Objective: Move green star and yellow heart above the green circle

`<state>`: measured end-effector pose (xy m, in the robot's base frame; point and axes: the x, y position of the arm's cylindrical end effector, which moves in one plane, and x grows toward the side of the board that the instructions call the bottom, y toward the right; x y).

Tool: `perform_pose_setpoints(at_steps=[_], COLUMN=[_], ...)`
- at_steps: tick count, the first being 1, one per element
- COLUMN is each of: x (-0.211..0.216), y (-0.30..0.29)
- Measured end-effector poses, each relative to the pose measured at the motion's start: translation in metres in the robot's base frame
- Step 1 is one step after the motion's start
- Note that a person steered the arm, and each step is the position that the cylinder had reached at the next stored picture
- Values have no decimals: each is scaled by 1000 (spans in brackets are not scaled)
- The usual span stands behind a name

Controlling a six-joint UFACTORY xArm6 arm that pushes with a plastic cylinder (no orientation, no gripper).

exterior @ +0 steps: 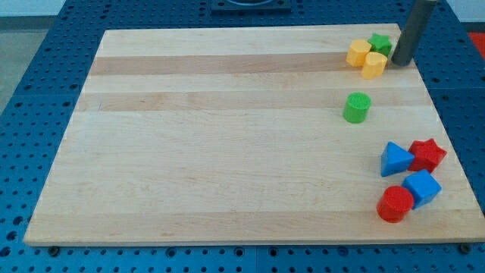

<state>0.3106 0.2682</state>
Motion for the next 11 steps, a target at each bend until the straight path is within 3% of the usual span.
perform_pose_setpoints(at_steps=[1, 2, 5, 6, 11], x=[-9, -68, -95, -92, 20], y=[3, 5, 5, 1, -70])
